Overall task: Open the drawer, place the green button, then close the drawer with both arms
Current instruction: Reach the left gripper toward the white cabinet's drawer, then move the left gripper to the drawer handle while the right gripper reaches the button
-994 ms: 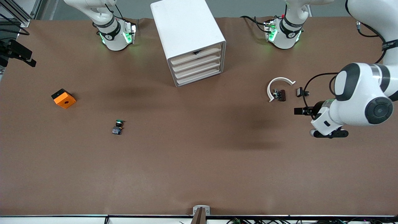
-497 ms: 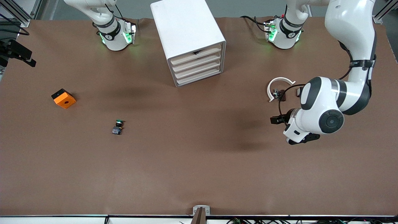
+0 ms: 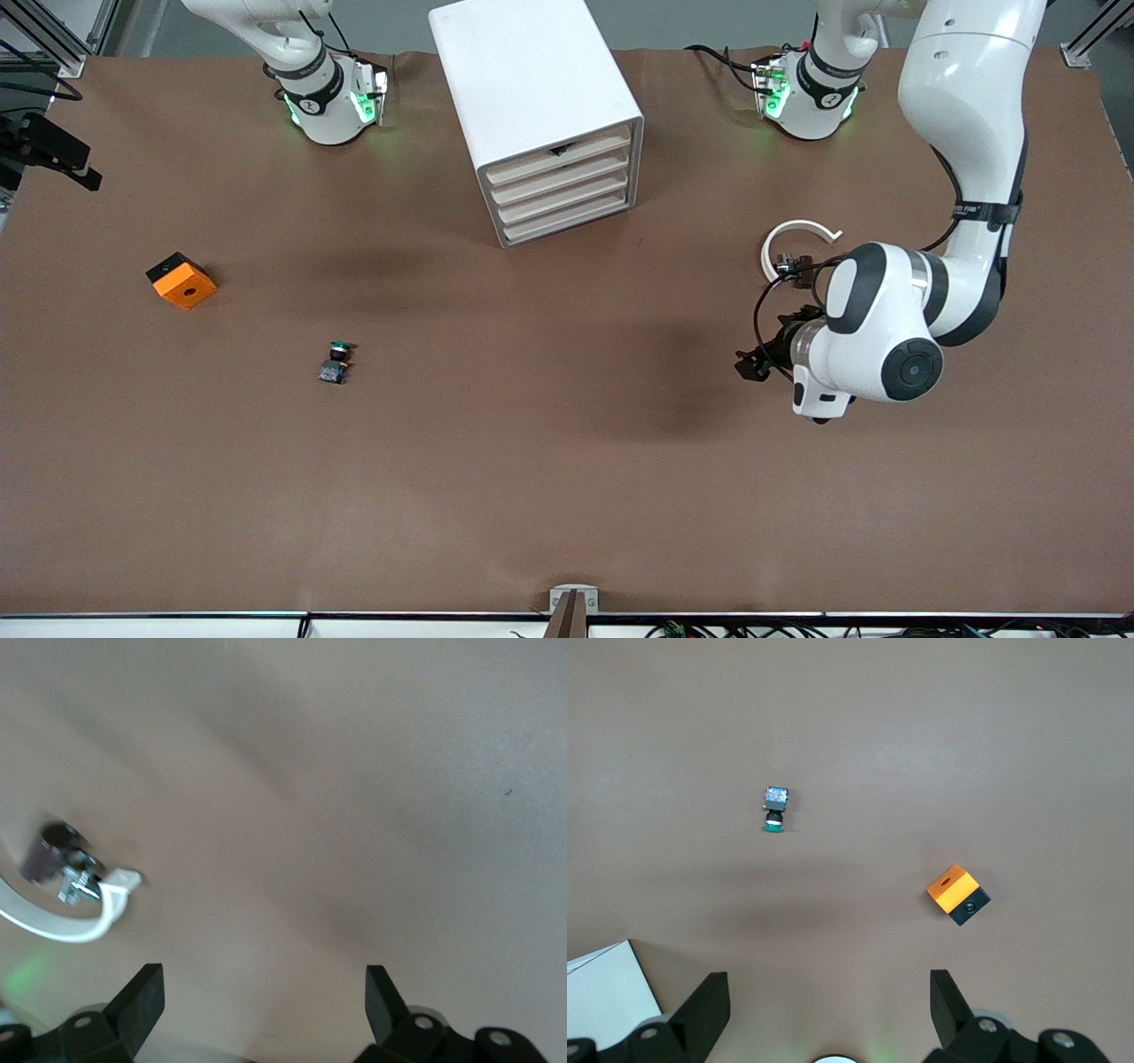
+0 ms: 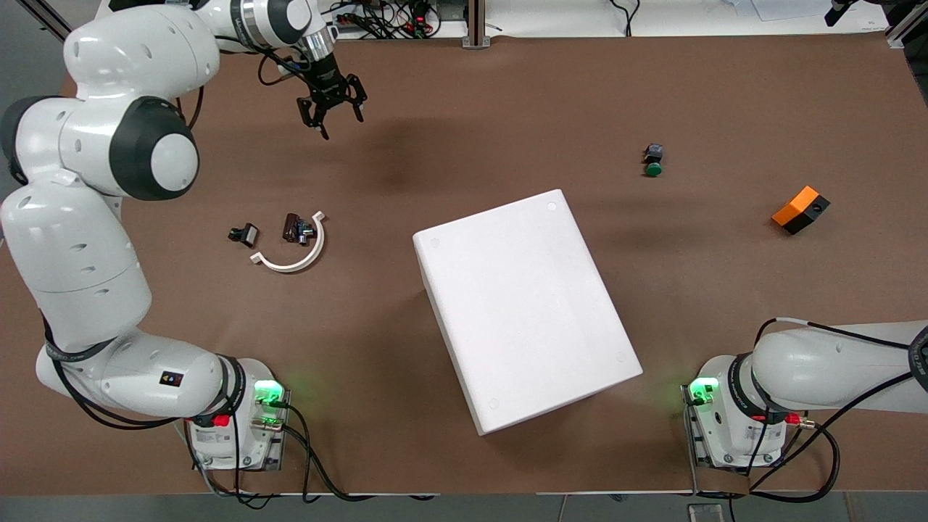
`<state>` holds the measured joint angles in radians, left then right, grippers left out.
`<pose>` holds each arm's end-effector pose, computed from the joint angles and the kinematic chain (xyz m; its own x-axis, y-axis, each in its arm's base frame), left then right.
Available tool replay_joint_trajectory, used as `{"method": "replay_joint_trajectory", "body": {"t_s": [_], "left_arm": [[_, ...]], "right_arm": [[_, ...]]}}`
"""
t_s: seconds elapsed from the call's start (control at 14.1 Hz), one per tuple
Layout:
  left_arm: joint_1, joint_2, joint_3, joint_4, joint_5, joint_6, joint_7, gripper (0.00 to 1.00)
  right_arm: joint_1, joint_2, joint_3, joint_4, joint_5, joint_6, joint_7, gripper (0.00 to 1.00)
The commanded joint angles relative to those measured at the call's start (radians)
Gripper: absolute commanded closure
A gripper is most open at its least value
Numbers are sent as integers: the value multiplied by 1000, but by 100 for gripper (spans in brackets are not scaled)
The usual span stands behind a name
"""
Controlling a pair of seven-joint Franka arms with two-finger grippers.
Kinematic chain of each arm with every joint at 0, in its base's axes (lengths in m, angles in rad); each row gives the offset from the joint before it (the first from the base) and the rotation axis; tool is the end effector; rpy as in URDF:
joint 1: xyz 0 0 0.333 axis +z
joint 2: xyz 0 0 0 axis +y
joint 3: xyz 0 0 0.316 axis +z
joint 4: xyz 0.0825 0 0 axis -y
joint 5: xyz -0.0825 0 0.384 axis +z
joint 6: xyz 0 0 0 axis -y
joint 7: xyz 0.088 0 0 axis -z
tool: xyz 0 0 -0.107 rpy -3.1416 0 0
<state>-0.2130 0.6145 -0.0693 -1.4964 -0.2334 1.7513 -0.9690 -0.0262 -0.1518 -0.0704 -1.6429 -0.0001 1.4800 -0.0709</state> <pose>0.6373 -0.1994 0.2895 0.6312 0.6662 -0.3973 0.6674 -0.7274 -0.1595 0.4943 -0.0510 0.6625 0.9996 -0.0248 -0.0107 -0.0249 -0.9996 -0.0113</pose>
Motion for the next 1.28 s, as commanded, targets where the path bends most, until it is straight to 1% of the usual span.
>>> {"method": "replay_joint_trajectory", "body": {"t_s": [0.0,0.14,0.28,0.36,0.5,0.57,0.64,0.92,1.07,1.21], "left_arm": [[-23,53,-6,48,-20,-9,-155,0],[-25,80,-30,47,-18,-50,-252,0],[-31,111,-32,50,-23,-79,-345,0],[-31,126,-32,51,-44,-85,-434,0],[-31,146,-38,73,-78,-151,-526,0],[-31,155,-55,85,-89,-186,-545,0],[-31,162,-60,97,-101,-216,-585,0],[-31,198,-61,108,-193,-262,-709,0],[-31,212,-61,116,-236,-294,-784,0],[-29,227,-61,114,-270,-349,-836,0]], "right_arm": [[-6,-14,0,-6,9,-1,-10,0],[-6,-12,0,-5,9,-1,-10,0],[-11,-8,-2,9,9,-1,-7,0],[-15,10,0,30,8,-13,-6,0],[-11,67,0,49,8,-58,-6,0],[-6,99,1,61,5,-59,-9,0],[3,112,6,69,-3,-50,-9,0],[0,237,6,118,-6,-46,-12,0],[-14,297,1,118,-11,-21,-12,0],[-20,302,1,104,8,47,3,0]]}}
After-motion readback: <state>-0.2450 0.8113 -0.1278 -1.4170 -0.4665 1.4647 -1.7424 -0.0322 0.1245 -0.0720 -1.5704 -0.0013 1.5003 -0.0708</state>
